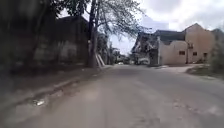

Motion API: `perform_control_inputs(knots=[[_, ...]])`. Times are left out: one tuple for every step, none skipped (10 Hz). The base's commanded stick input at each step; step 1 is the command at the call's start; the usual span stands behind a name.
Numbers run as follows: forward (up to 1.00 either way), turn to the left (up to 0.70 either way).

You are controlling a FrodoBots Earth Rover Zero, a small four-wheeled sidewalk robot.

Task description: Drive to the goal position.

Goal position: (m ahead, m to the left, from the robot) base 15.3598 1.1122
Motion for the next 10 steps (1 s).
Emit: perform_control_inputs(knots=[[1.0,-0.39],[1.0,-0.2],[1.0,-0.06],[1.0,-0.03],[1.0,-0.03],[1.0,-0.03],[1.0,-0.03],[1.0,-0.03],[1.0,-0.03],[1.0,-0.03]])
